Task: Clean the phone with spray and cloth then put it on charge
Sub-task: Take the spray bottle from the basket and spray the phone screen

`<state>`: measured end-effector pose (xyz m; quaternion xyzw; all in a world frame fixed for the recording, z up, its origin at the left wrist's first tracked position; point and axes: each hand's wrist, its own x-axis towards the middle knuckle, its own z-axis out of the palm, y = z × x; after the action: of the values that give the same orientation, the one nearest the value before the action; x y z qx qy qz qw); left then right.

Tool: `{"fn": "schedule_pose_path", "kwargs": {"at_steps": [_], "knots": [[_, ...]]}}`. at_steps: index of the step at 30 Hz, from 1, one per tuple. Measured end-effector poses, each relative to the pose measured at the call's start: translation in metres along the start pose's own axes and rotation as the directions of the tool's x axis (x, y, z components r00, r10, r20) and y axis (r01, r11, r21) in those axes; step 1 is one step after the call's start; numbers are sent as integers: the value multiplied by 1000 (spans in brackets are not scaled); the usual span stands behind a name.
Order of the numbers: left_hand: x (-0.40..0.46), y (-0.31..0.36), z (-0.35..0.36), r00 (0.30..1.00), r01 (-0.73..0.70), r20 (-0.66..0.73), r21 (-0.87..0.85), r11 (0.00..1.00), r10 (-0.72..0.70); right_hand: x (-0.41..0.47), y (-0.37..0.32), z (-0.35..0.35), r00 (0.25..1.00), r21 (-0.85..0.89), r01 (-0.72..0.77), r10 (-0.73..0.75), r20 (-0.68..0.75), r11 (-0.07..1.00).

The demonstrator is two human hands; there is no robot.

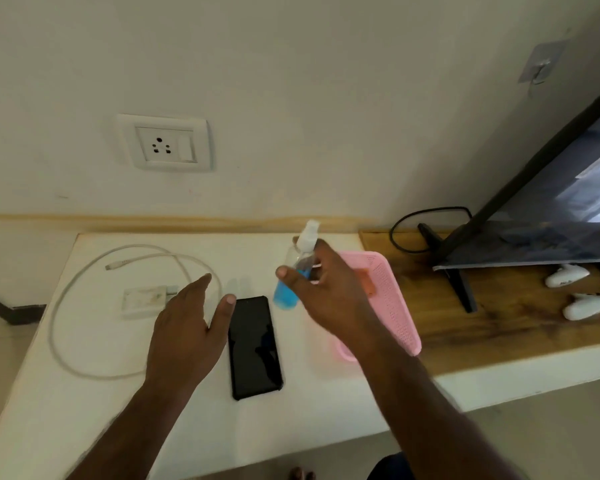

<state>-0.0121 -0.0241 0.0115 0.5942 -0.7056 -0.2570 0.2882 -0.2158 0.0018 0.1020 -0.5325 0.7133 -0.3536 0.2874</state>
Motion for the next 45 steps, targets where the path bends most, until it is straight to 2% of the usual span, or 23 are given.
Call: {"fn": "schedule_pose_path", "kwargs": {"at_steps": [4, 9, 13, 21, 25, 28, 31, 33, 35, 37, 39, 42, 45], "knots": [[3, 9, -6, 997, 46, -37, -334, 942, -62, -20, 10, 47, 987, 18, 6, -9, 161, 1000], [4, 28, -15, 999, 34, 45, -673, 739, -4, -22, 18, 72, 972, -7, 72, -68, 225, 997], [7, 35, -20, 992, 66, 122, -737, 673, 36, -20, 18, 79, 970, 46, 88, -96, 225, 995], [13, 37, -23, 995, 78, 99, -789, 610, 1, -15, 17, 81, 968, 6, 104, -103, 229, 995], [14, 35, -20, 995, 65, 101, -788, 612, 24, -14, 20, 79, 971, 15, 116, -117, 209, 993], [13, 31, -15, 995, 74, 102, -718, 692, 0, -9, 23, 73, 981, 73, 87, -98, 169, 994], [13, 19, -8, 990, 141, 84, -553, 821, -114, -1, 30, 66, 990, 135, 20, -38, 132, 991], [13, 11, -5, 985, 175, 71, -384, 907, -160, 2, 38, 63, 994, 160, 4, -21, 104, 987], [11, 6, -2, 990, 124, 79, -105, 987, -116, 5, 43, 60, 997, 201, -11, -4, 73, 979], [4, 6, 6, 986, 67, 140, 158, 985, -89, 7, 49, 59, 999, 238, -22, 11, 49, 971], [-7, 10, 16, 963, 86, 217, 308, 948, -158, 8, 52, 58, 999, 271, -27, 18, 34, 962], [-23, 20, 32, 937, 107, 256, 434, 894, -236, 9, 55, 57, 1000, 312, -17, 14, 13, 950], [-34, 29, 40, 952, 121, 186, 503, 856, -244, 11, 55, 57, 1000, 313, -13, 17, -10, 950]]}}
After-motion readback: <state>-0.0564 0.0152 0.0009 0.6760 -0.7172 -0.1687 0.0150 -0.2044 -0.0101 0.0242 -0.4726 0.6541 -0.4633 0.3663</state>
